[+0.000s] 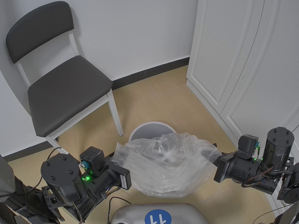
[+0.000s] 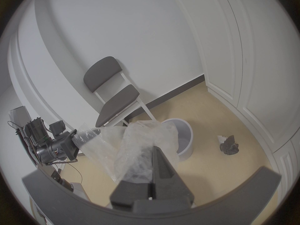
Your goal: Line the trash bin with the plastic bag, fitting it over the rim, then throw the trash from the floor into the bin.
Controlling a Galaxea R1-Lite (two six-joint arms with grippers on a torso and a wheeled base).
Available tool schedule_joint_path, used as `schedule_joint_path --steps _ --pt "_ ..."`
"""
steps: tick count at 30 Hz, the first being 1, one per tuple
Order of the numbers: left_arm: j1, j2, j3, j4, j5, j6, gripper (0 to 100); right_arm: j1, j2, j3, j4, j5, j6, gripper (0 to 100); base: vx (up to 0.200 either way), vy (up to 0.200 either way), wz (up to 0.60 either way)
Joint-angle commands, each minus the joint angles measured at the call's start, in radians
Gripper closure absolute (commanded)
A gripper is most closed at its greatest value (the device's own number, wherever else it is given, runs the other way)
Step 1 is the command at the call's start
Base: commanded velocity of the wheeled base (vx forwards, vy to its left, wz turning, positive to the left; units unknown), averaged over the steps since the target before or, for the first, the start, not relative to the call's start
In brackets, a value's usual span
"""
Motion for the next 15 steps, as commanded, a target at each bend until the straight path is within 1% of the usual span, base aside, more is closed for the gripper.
schedule_joint_path --steps 1,3,4,7,15 --pt "-0.009 -0.012 -0.013 -0.001 -0.001 0.012 100 0.004 -0.027 0.012 0.000 0.000 -0.002 100 0.000 0.000 0.00" --pt "-0.013 -0.015 -0.033 0.001 -0.030 0.013 100 0.004 -0.044 0.010 0.000 0.000 -0.014 100 0.000 0.000 0.00" --pt "-0.012 -0.012 -0.042 0.002 -0.045 0.016 100 0.005 -0.058 0.013 0.003 0.002 -0.039 100 0.000 0.000 0.00" --pt "-0.009 -0.003 -0.070 0.008 -0.074 0.019 100 0.013 -0.055 0.021 0.000 0.002 -0.048 100 0.000 0.000 0.00" --pt "-0.001 0.023 -0.126 0.013 -0.103 0.028 100 0.013 -0.055 0.018 -0.001 -0.007 -0.051 100 0.000 0.000 0.00"
